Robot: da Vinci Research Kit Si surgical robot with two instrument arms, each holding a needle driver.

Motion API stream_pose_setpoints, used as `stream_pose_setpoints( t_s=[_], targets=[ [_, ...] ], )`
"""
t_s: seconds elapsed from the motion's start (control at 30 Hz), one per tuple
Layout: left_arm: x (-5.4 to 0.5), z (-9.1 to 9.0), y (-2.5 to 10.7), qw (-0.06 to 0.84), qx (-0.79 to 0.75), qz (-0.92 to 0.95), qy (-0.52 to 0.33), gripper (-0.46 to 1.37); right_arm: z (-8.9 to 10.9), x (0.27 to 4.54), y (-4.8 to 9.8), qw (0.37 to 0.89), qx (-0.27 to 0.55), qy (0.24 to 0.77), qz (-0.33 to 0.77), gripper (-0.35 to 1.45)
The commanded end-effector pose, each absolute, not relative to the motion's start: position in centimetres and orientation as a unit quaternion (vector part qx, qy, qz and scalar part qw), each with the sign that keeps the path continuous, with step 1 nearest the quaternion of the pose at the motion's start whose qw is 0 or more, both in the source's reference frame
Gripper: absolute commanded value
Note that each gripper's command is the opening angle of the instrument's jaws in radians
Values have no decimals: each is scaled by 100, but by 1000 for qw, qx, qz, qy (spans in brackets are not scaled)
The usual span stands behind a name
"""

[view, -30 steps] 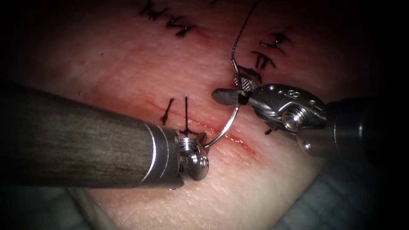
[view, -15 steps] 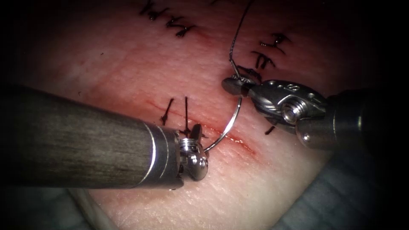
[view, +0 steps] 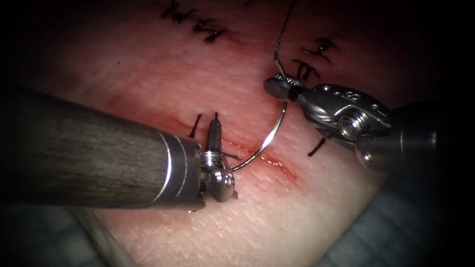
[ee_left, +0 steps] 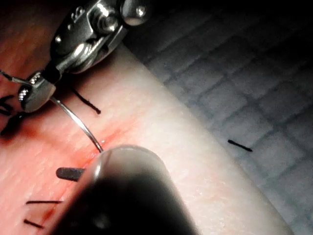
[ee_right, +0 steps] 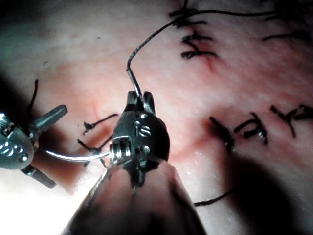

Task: Wound Closure
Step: Press on the tissue with the left gripper while throwing through the top of the wound with the right gripper

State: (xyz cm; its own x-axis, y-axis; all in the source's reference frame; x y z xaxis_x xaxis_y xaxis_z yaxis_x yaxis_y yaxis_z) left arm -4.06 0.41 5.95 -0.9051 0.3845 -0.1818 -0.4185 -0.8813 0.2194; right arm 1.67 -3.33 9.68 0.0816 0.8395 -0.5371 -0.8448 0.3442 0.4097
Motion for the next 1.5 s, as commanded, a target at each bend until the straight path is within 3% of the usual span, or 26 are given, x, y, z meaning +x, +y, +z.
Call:
stream_pose_setpoints(
  t_s=[0.03,0.17,0.5,0.57,0.6,0.67,1.0,1.23,1.37,1.43,1.5],
  targets=[
    [-400,593,38,219,-116,964,93,93,968,163,-332,739,-10,371,562,-35],
    [-390,588,37,227,-197,953,33,81,968,156,-326,742,-13,385,548,-35],
    [-363,574,53,235,-319,916,-67,97,967,128,-326,765,27,468,442,-35],
    [-357,572,61,245,-344,903,-78,83,968,123,-327,761,30,484,431,-35],
    [-353,571,67,249,-362,894,-84,59,967,120,-328,757,31,495,425,-35],
    [-346,570,79,255,-390,881,-86,49,966,117,-330,751,35,511,416,-35],
    [-332,580,100,247,-430,861,-110,48,961,106,-353,731,77,577,357,-35],
    [-329,586,101,245,-446,854,-106,53,967,106,-376,743,59,602,286,-35],
    [-332,589,93,242,-448,855,-103,28,972,106,-385,748,50,605,270,-35],
    [-334,592,89,242,-448,855,-100,2,974,105,-385,752,41,602,266,-35],
    [-338,596,84,244,-447,855,-98,-4,976,105,-383,755,34,602,257,-35]
  ],
)
